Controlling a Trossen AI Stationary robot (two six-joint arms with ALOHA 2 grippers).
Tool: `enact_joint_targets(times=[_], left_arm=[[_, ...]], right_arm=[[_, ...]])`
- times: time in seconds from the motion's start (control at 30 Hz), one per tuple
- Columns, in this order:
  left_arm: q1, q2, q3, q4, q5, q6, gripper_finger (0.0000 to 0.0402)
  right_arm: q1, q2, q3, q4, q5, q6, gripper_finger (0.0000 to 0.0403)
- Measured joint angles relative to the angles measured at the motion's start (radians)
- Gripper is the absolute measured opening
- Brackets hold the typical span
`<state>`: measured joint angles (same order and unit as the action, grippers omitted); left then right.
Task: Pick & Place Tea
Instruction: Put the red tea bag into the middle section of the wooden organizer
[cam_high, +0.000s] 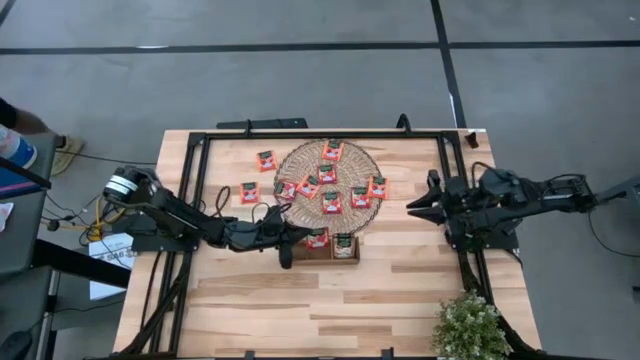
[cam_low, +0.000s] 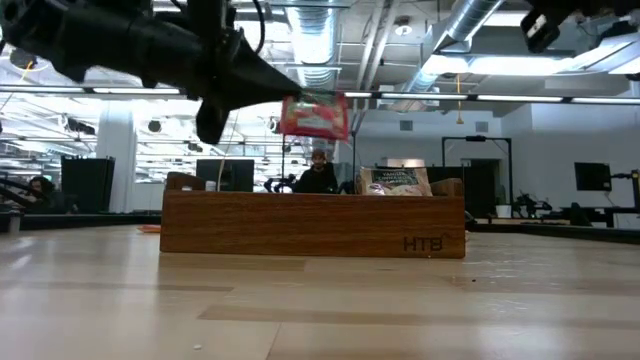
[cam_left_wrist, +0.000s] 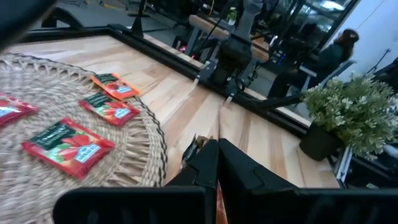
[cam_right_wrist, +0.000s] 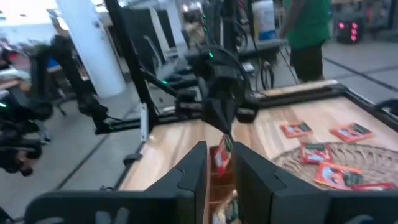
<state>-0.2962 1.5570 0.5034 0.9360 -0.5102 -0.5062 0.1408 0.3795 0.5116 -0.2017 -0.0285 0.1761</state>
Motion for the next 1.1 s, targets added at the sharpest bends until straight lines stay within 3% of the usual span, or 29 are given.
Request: enact_joint_targets(times=[0.2, 0.43, 0.83, 1.1], left_arm=[[-0.005, 0.095, 0.0, 0.142, 0.039, -0.003, 0.0], [-0.02, 0.113, 0.001, 0.091, 0.046, -0.005, 0.0], [-0.018, 0.136, 0.001, 0.032, -0.005, -0.003, 0.0], [0.007, 0.241, 0.003, 0.167, 0.0, -0.005, 0.0]], right_arm=[[0.032, -0.176, -0.087, 0.01, 0.001, 0.016, 0.0066], [0.049, -0.31, -0.163, 0.012, 0.002, 0.06, 0.0066], [0.049, -0.329, -0.185, 0.024, 0.002, 0.062, 0.0066], [0.049, -0.328, -0.185, 0.023, 0.001, 0.061, 0.0066]])
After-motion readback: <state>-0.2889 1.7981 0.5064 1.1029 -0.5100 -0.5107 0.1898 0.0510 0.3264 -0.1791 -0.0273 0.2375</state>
